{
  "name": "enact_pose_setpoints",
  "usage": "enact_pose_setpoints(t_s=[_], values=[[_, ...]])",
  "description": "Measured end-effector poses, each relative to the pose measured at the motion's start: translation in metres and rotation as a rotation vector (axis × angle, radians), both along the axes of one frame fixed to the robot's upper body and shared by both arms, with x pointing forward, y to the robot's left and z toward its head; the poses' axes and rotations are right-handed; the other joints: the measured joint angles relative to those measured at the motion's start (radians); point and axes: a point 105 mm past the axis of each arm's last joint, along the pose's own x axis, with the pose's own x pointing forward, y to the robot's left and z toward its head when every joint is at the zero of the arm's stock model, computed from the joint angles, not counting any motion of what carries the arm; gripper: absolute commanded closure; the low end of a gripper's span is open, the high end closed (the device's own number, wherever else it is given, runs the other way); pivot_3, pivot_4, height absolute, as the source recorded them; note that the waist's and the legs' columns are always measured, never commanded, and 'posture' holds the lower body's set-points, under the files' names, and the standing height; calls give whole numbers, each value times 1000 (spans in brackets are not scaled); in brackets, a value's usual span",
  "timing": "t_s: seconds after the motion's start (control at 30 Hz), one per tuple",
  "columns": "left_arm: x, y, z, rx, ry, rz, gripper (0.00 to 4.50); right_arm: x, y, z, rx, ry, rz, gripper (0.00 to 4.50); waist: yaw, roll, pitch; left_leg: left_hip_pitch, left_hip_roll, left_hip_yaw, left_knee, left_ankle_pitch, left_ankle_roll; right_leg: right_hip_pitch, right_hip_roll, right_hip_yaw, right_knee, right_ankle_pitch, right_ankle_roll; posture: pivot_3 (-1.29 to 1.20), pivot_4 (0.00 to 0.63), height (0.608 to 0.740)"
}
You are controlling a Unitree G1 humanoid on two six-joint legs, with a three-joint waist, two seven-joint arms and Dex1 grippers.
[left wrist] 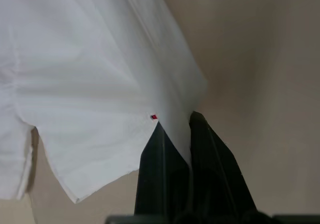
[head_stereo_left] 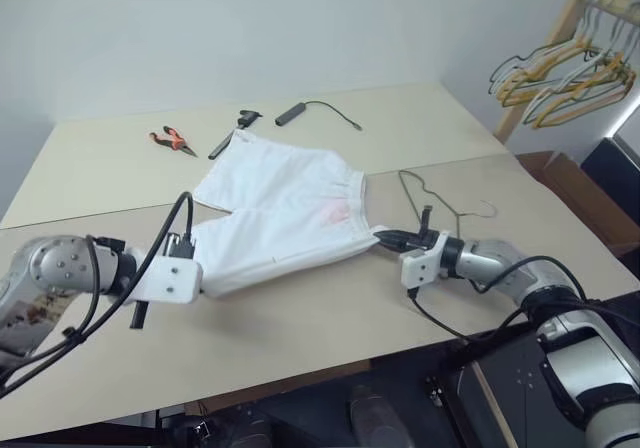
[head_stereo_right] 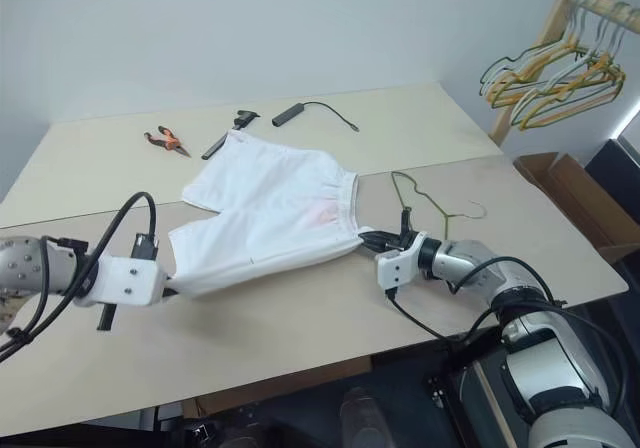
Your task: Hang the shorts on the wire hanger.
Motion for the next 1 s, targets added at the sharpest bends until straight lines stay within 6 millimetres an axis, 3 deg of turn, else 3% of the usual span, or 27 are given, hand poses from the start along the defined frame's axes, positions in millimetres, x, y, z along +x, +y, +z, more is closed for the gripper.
enact_pose_setpoints(t_s=[0.17,0.43,0.63,0.67,0.77,0.87,1.0], values=[[-33,-15,-7,-5,76,-8,4486,-13,-6,-9,-61,-19,31,4500,30,1,4,2,0,3,0,0,0,1,0,0,-2,-1,-1,-85,113,740],[-79,-20,-25,-22,182,-39,4486,-55,-12,-26,-87,31,104,4500,84,2,7,3,0,7,0,-2,2,2,0,0,-3,-2,-3,-79,127,740],[-85,-20,-28,23,162,-71,4486,-76,-17,-31,-90,82,100,4500,121,1,8,5,1,9,0,-2,2,5,0,0,-3,-2,-4,-90,124,740],[-83,-21,-26,24,152,-76,4497,-78,-18,-32,-100,88,94,4241,127,1,8,6,1,9,0,-2,3,5,0,0,-3,-2,-4,-92,123,740],[-79,-19,-22,46,153,-82,3794,-79,-24,-31,-103,101,54,3403,132,1,9,5,1,10,0,-2,3,5,0,0,-4,-2,-4,-97,123,740],[-78,-15,-17,52,183,-89,2853,-80,-40,-30,-126,130,-11,2398,135,1,9,4,1,10,0,-4,6,4,0,0,-5,-3,-4,-100,124,740],[-72,-12,-1,-9,174,-127,1587,-97,-44,-25,-101,172,-15,1043,140,1,10,5,2,10,0,-6,8,4,0,-1,-4,-4,-5,-91,126,740]])
